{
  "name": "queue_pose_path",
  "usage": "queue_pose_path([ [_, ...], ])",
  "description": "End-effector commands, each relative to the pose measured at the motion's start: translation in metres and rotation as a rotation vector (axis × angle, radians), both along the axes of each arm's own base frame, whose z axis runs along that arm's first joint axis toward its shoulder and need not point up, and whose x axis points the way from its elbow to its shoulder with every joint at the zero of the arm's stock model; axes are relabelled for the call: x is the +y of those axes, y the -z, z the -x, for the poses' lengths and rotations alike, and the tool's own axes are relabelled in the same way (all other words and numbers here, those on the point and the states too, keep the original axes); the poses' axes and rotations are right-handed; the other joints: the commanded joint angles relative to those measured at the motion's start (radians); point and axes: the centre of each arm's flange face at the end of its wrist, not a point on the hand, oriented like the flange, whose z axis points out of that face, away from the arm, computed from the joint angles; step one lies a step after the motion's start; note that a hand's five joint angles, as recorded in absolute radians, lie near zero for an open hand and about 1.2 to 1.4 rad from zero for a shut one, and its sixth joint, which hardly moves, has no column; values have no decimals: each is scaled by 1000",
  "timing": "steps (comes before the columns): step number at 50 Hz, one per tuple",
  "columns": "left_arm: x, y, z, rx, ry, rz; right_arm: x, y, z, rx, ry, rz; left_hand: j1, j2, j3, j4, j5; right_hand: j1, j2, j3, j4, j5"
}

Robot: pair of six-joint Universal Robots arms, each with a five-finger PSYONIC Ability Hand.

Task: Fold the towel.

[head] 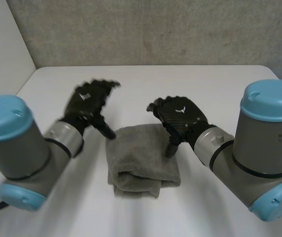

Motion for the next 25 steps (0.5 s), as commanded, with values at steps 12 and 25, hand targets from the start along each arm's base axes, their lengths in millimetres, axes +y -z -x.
queue_pose_path([
  [12,21,56,14,-149,-1,-181,-19,70,-9,92,10,-113,-81,-86,-72,-88,-219,-60,-71,-65,-77,-56],
  [25,14,-71,12,13,-34,5,-36,-86,28,-199,247,196,-78,-83,-69,-86,-216,-60,-71,-65,-77,-56],
])
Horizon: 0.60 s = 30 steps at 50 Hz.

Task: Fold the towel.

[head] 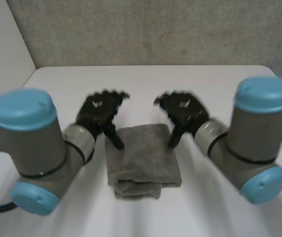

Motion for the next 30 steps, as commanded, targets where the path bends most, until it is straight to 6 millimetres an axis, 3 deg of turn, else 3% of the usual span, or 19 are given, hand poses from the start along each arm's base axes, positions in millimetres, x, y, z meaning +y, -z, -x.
queue_pose_path([
  [1,1,-67,-8,77,-48,69,-7,-77,28,-160,166,146,-77,-83,-65,-86,-216,-60,-71,-65,-77,-56],
  [5,0,-98,-20,103,-137,64,-13,-101,52,-195,278,204,-77,-83,-65,-86,-216,-60,-71,-65,-77,-56],
  [9,-1,-106,-27,88,-168,48,-15,-107,59,-199,310,219,-77,-83,-65,-86,-216,-60,-71,-65,-77,-56],
  [30,-2,-113,-38,84,-200,36,-20,-108,65,-191,332,212,-77,-83,-65,-86,-216,-60,-71,-65,-77,-56],
])
